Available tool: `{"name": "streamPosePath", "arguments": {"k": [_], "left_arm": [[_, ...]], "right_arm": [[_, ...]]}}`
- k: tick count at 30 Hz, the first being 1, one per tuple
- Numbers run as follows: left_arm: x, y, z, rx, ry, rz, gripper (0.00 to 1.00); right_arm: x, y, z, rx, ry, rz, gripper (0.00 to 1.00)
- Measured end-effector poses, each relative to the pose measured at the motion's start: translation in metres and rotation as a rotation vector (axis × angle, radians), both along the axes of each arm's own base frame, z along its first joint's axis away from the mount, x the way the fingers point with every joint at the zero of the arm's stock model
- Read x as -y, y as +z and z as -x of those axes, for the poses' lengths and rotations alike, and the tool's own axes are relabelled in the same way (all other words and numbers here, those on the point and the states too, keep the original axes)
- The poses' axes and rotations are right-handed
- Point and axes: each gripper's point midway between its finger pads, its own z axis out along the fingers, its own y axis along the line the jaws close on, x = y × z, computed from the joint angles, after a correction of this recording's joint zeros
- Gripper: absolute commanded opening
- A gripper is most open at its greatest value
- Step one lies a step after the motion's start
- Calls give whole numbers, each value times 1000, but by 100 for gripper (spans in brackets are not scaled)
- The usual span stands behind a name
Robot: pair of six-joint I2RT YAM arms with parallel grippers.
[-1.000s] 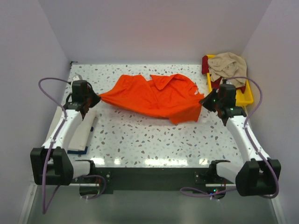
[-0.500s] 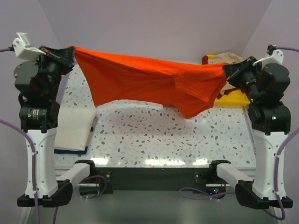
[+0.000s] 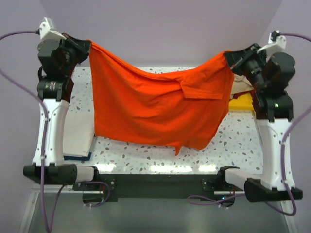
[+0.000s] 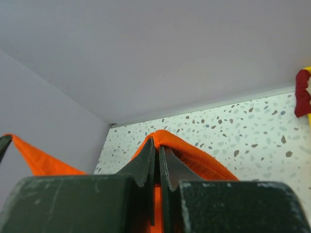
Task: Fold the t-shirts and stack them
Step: Flatten the tshirt out
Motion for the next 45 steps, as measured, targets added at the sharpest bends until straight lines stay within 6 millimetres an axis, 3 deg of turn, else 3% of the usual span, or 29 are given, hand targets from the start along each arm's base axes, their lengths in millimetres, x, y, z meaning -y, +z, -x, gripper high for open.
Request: {"name": "streamPosePath", "arguments": {"k": [3, 6, 8, 10, 13, 17, 19, 21, 24, 27, 30, 31, 32, 33, 35, 37, 39, 45], "left_arm": [[-2, -42, -51, -100, -10, 1, 0], [-10, -71, -97, -167, -21, 8, 0], [-19, -72, -121, -168, -30, 16, 0], [-29, -62, -131, -146, -29, 21, 0], [-46, -28, -126, -66, -22, 16, 0], [-61, 18, -97, 56, -3, -6, 0], [-58, 19, -77, 80, -5, -12, 0], [-53, 4, -63, 76, -23, -11, 0], [-46, -54, -56, -16, -47, 16, 0], [-46, -152, -58, -182, -49, 62, 0], [-40, -286, -46, -458, -52, 130, 0], [-37, -318, -39, -531, -53, 146, 0], [-33, -354, -28, -616, -56, 165, 0], [-25, -404, -8, -747, -59, 199, 0], [-21, -421, 0, -803, -60, 210, 0], [-18, -426, 0, -818, -55, 208, 0], [-17, -426, 1, -818, -51, 201, 0], [-21, -418, 4, -810, -19, 181, 0]], "right_arm": [[-9, -14, -51, -11, 41, -23, 0], [-16, -39, -103, -58, 67, -48, 0], [-19, -49, -131, -80, 80, -62, 0], [-20, -45, -145, -73, 84, -73, 0], [-20, -9, -142, 4, 87, -73, 0], [-19, 41, -112, 124, 89, -67, 0], [-18, 50, -96, 150, 89, -63, 0], [-17, 39, -86, 131, 85, -60, 0], [-13, -15, -87, 12, 69, -55, 0], [-8, -115, -99, -202, 41, -49, 0], [-1, -255, -101, -524, -1, -33, 15], [0, -289, -98, -604, -6, -27, 18], [2, -330, -92, -708, -12, -18, 35], [5, -392, -78, -875, -26, -3, 36], [6, -424, -67, -961, -26, 4, 51], [7, -441, -58, -1004, -26, 12, 62], [7, -447, -50, -1010, -24, 19, 69], [10, -440, -12, -974, -31, 37, 69]]}}
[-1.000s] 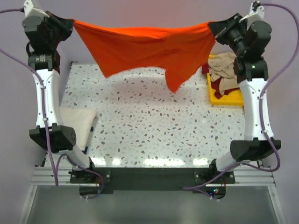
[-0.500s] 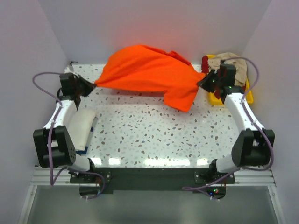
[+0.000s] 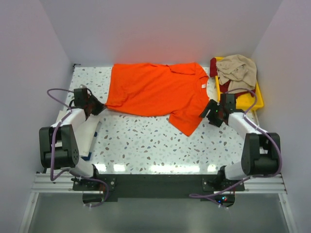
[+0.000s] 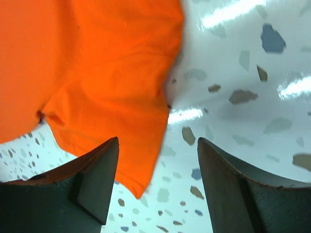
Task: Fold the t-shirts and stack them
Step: Flatten the tshirt out
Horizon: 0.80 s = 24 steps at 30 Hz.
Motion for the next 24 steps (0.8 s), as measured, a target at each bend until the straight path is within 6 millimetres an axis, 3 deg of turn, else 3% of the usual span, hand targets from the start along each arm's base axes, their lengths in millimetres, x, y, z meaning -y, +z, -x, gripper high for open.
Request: {"name": "streamPosePath", "arguments": {"k": [4, 11, 24], "left_arm": [[-1, 6, 1, 14, 5, -7, 0], [-2, 5, 7, 6, 7, -18, 0], [-2, -3, 13, -19, 9, -18, 0]], "right_arm": [[-5, -1, 27, 31, 11, 2, 67], [-46, -26, 69, -15, 137, 20, 63], [-77, -32, 79, 27, 169, 17, 54]]}}
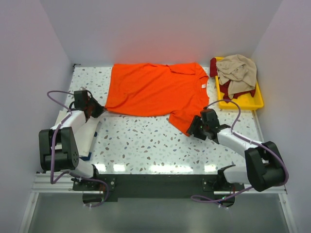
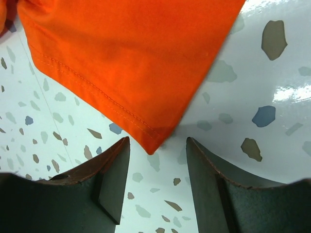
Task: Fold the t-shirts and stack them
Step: Flatten the tshirt out
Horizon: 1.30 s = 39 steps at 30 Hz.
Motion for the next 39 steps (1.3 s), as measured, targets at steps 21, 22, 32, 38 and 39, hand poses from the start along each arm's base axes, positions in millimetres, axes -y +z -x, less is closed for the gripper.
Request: {"name": "streamPosePath", "arguments": {"k": [21, 22, 32, 38, 39], "left_arm": [[0, -7, 5, -18, 6, -7, 0], [0, -9, 6, -22, 6, -8, 0], [2, -25, 30, -57, 19, -40, 0], [-3, -27, 48, -58, 49, -81, 0], [-5, -27, 50, -55, 55, -88, 0]], "right_arm": [[-8, -8, -1, 7, -6, 45, 0], [-6, -8, 2, -3, -1, 55, 0], [15, 43, 34, 52, 49, 102, 0], [22, 54, 59, 33, 66, 96, 0], [22, 55, 63, 29, 69, 91, 0]]}}
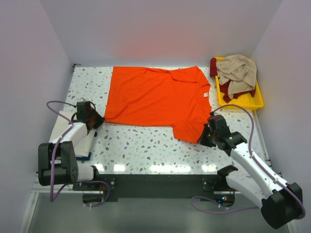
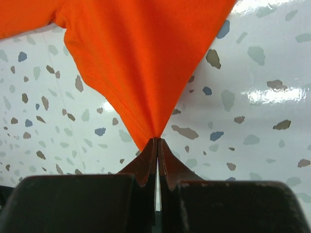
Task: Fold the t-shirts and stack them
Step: Flatten the tshirt out
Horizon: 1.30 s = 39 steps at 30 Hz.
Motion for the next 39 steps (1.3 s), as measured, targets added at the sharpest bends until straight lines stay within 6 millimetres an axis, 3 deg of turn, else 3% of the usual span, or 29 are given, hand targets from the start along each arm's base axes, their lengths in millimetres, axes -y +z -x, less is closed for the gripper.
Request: {"name": "streamPosePath", "arguments": {"k": [6, 13, 20, 26, 30, 39], "left_arm": [[-8, 2, 16, 17, 34, -47, 0], [-7, -2, 27, 12, 15, -86, 3], [-1, 1, 28, 16, -4, -115, 31], [-7, 9, 30, 32, 25, -149, 40], [-7, 9, 35, 30, 36, -160, 39], [3, -17, 59, -49, 44, -142, 31]], "right_arm": [[6, 10, 22, -25, -14, -18, 0], [8, 46, 32, 16, -38, -65, 0], [14, 61, 32, 32, -60, -45, 0], [17, 55, 34, 7, -69, -21, 0], [18, 55, 35, 0, -69, -15, 0], [18, 52, 33, -20, -64, -2, 0]]}}
